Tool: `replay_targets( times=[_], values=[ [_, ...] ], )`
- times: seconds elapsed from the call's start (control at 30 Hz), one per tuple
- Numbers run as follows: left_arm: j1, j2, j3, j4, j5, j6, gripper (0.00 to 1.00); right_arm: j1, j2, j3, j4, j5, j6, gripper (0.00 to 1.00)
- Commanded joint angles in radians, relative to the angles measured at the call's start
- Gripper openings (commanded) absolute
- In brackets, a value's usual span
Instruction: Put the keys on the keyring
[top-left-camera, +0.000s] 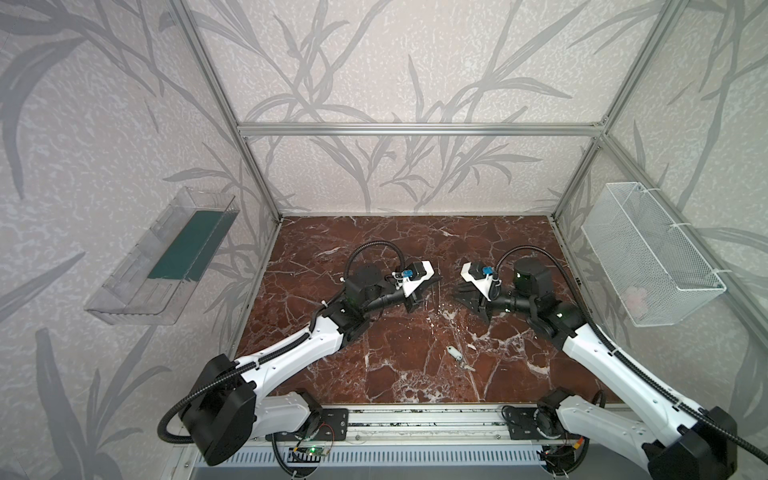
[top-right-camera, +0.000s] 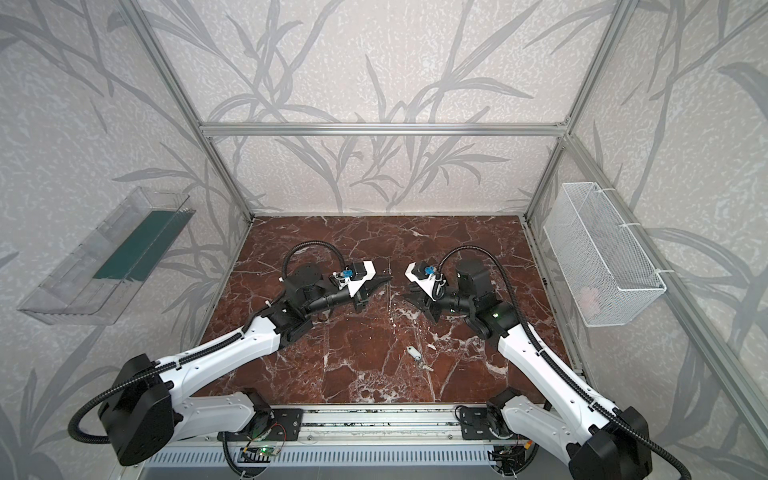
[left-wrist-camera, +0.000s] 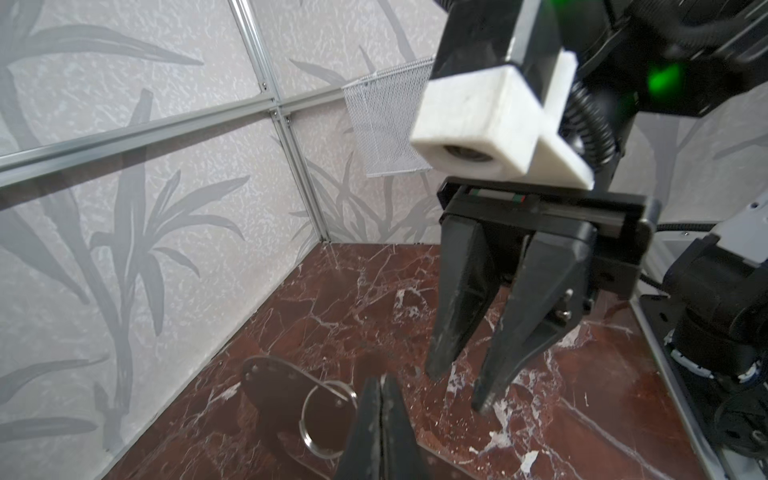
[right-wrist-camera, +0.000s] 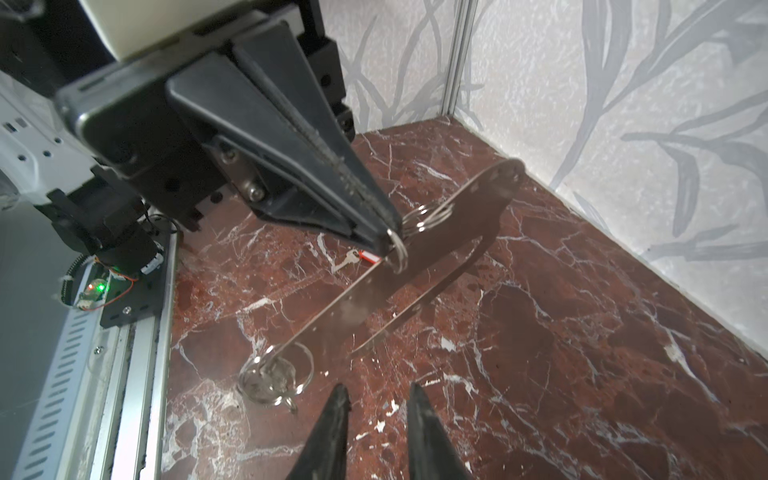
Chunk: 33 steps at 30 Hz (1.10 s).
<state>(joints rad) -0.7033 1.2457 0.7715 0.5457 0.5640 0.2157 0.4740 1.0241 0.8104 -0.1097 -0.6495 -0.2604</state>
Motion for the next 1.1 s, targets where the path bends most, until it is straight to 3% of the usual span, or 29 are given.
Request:
replay_targets(
  times=[0.0,0.33,1.07],
  values=[
    [0.003,0.004,-0.015,0.164,0.064,-0.106,0.00,0.000,0.002,-0.015,0.146,-0.045,0.082,0.25],
    [0.004,0.059,-0.030,0.300,0.076,-0.193,0.00,-0.001,0.032,-0.054,0.341,-0.092,0.195,0.24],
    [0.005,0.058,-0.012,0.263,0.141,-0.177,0.00,-0.001,0.031,-0.085,0.449,-0.144,0.236,0.17]
  ],
)
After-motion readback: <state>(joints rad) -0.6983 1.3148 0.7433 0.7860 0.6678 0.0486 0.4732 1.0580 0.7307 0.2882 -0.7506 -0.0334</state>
